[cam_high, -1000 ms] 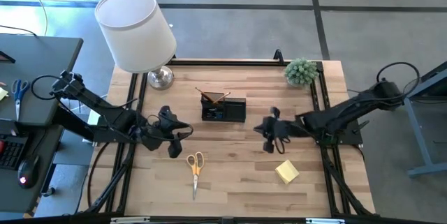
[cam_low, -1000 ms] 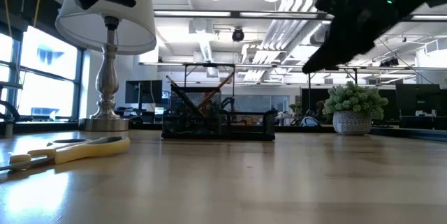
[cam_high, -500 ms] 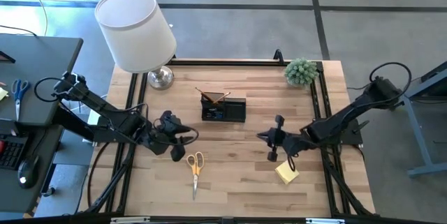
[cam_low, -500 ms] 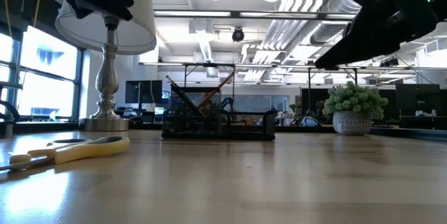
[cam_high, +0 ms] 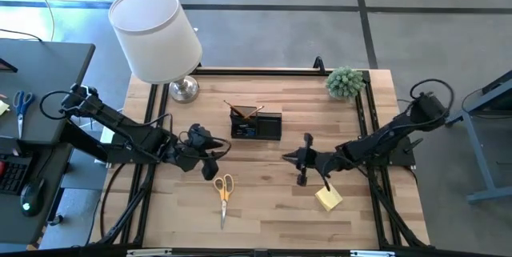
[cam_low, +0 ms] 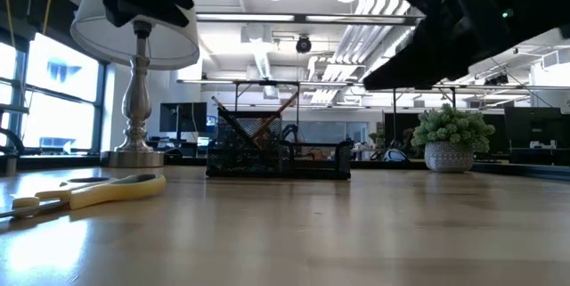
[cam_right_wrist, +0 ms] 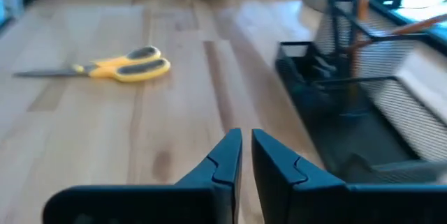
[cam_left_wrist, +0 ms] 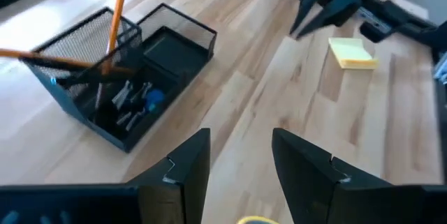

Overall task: Pick and place office supplies into organizer
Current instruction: Put the yellow scissors into the desk organizer

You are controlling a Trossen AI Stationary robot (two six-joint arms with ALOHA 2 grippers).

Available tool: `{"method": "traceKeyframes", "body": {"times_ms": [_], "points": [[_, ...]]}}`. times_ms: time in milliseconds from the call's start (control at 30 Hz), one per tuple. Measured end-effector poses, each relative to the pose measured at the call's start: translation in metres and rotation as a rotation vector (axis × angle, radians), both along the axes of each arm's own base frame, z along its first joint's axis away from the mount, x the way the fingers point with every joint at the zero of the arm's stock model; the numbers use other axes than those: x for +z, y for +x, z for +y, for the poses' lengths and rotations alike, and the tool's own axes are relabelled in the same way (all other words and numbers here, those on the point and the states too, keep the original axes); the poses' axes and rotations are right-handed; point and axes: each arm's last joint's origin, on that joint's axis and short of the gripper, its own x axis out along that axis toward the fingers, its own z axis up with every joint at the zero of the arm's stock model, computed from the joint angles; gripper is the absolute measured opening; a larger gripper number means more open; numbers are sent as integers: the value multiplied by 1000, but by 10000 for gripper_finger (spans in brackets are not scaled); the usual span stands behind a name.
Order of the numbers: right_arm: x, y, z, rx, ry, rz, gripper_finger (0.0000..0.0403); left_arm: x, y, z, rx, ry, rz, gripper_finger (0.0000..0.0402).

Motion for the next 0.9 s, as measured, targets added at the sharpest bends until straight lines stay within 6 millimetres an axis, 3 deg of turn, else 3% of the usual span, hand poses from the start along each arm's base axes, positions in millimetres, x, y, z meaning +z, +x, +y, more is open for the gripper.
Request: {"method": "traceKeyframes", "body": {"times_ms": [200, 367, 667, 900], "points": [[-27, 16, 1, 75, 117, 7, 37, 1, 15, -1, -102, 130, -21, 143], [-47, 17, 27, 105, 200, -23, 28, -1, 32, -9, -186, 115, -100, 143], [-42, 14, 84, 94, 113, -130, 2, -2, 42, -31, -295, 13, -203, 143], [-28, 31, 87, 102, 129, -167, 12, -7, 41, -59, -337, 8, -238, 143]]}}
